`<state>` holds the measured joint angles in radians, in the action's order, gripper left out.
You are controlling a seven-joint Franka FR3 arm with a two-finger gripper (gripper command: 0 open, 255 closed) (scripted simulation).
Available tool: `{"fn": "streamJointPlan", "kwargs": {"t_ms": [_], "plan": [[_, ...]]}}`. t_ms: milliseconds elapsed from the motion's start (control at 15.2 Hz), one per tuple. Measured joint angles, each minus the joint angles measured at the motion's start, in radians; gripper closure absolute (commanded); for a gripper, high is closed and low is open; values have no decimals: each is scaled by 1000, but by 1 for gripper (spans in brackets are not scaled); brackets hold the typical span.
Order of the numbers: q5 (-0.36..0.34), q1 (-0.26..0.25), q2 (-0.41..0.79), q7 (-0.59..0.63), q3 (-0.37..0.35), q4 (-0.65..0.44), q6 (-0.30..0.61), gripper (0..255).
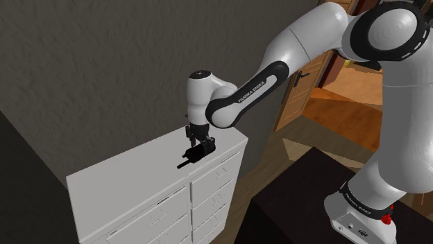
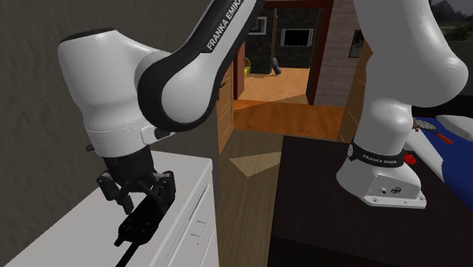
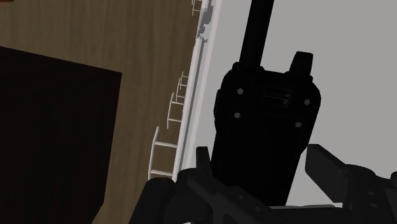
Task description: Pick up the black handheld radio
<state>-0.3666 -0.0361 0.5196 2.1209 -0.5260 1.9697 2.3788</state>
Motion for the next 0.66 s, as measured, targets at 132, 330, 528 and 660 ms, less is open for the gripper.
{"fn": "streamJointPlan", "kwargs": {"t_ms": [132, 330, 528, 660], "plan": [[14, 9, -20, -10, -10, 1, -17, 255], [35, 20, -49, -24, -25, -2, -45, 255], [55, 30, -74, -37, -38, -11, -76, 255], [65, 34, -89, -41, -45, -10, -89, 255]]}}
